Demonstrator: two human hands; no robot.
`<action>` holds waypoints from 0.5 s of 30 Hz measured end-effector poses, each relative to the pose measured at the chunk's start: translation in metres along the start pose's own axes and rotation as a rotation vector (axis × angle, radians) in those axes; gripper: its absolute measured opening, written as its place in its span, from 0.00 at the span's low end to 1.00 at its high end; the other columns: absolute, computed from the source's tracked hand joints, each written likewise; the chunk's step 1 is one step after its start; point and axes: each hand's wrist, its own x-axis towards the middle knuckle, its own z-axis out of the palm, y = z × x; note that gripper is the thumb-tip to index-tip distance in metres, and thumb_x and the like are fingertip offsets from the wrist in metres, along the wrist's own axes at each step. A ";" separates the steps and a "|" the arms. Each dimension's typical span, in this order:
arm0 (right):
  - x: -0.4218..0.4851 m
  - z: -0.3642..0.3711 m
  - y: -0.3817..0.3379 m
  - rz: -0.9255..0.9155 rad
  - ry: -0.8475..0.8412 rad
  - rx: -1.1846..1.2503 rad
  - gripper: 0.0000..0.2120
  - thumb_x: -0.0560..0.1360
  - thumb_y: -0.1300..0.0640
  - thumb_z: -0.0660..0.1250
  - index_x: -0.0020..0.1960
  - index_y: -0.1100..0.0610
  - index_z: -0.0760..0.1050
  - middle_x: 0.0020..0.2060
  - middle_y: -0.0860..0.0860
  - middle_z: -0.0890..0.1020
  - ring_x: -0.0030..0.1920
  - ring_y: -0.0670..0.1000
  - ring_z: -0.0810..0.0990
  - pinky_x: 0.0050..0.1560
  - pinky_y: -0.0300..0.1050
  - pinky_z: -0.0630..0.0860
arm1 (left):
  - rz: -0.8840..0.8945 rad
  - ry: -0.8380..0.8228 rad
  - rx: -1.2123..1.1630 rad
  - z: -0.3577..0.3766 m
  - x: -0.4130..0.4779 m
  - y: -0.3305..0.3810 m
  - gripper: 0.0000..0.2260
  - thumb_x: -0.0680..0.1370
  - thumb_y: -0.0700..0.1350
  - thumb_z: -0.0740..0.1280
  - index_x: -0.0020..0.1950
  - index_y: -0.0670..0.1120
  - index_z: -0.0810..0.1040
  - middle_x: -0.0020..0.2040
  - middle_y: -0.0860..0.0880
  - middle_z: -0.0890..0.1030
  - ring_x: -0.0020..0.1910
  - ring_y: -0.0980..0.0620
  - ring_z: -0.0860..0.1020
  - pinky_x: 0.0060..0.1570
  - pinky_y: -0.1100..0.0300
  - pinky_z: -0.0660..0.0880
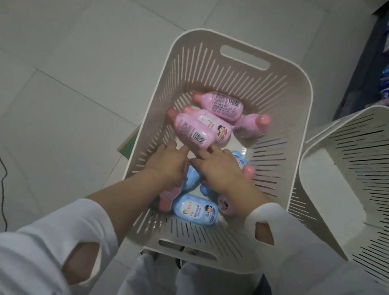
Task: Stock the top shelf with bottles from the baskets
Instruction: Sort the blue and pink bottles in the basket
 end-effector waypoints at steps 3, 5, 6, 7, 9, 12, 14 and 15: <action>0.003 0.010 -0.005 0.049 -0.018 -0.056 0.28 0.74 0.57 0.65 0.72 0.46 0.62 0.72 0.49 0.64 0.72 0.62 0.56 0.60 0.54 0.65 | -0.050 0.036 0.034 -0.002 0.003 0.001 0.19 0.77 0.46 0.62 0.66 0.43 0.65 0.66 0.40 0.67 0.64 0.39 0.68 0.59 0.50 0.68; 0.006 0.014 -0.012 0.083 0.000 -0.068 0.26 0.75 0.58 0.64 0.71 0.47 0.63 0.70 0.51 0.65 0.71 0.63 0.58 0.61 0.53 0.64 | -0.037 0.047 0.067 -0.002 0.003 0.000 0.19 0.78 0.47 0.62 0.66 0.43 0.65 0.66 0.40 0.67 0.65 0.40 0.67 0.61 0.51 0.67; 0.007 0.015 -0.014 0.103 0.023 -0.063 0.23 0.75 0.58 0.63 0.69 0.48 0.66 0.67 0.51 0.68 0.69 0.63 0.60 0.61 0.53 0.64 | -0.019 0.042 0.085 -0.003 0.003 0.000 0.19 0.78 0.48 0.62 0.66 0.43 0.65 0.66 0.40 0.67 0.65 0.40 0.67 0.62 0.51 0.66; 0.008 0.015 -0.016 0.117 0.045 -0.061 0.21 0.76 0.58 0.62 0.68 0.48 0.68 0.65 0.51 0.69 0.68 0.63 0.62 0.60 0.53 0.64 | -0.005 0.030 0.095 -0.003 0.004 -0.001 0.19 0.77 0.47 0.63 0.66 0.44 0.65 0.67 0.40 0.66 0.65 0.40 0.66 0.62 0.51 0.66; 0.008 0.012 -0.019 0.123 0.076 -0.073 0.19 0.76 0.58 0.62 0.66 0.48 0.70 0.62 0.51 0.71 0.66 0.62 0.64 0.59 0.54 0.65 | -0.001 -0.009 0.089 -0.006 0.004 -0.005 0.19 0.78 0.47 0.63 0.67 0.44 0.66 0.68 0.39 0.64 0.66 0.40 0.65 0.62 0.51 0.66; 0.001 0.005 -0.015 0.126 0.032 -0.079 0.22 0.72 0.56 0.68 0.64 0.46 0.70 0.61 0.49 0.72 0.66 0.62 0.65 0.58 0.55 0.65 | 0.029 -0.060 0.134 -0.011 -0.001 -0.005 0.19 0.76 0.43 0.64 0.67 0.46 0.68 0.69 0.41 0.64 0.67 0.40 0.64 0.63 0.50 0.65; -0.007 -0.004 -0.006 0.136 -0.008 -0.035 0.25 0.69 0.53 0.71 0.64 0.46 0.69 0.63 0.49 0.71 0.65 0.62 0.66 0.58 0.56 0.66 | 0.100 -0.066 0.169 -0.014 -0.005 -0.003 0.20 0.75 0.43 0.65 0.67 0.48 0.69 0.68 0.43 0.66 0.67 0.41 0.64 0.65 0.51 0.64; -0.011 -0.008 0.000 0.142 -0.028 0.008 0.27 0.68 0.51 0.72 0.64 0.46 0.68 0.64 0.50 0.70 0.64 0.62 0.67 0.60 0.57 0.66 | 0.151 -0.053 0.155 -0.016 -0.006 -0.002 0.21 0.75 0.44 0.65 0.68 0.50 0.68 0.68 0.44 0.67 0.67 0.42 0.65 0.65 0.52 0.64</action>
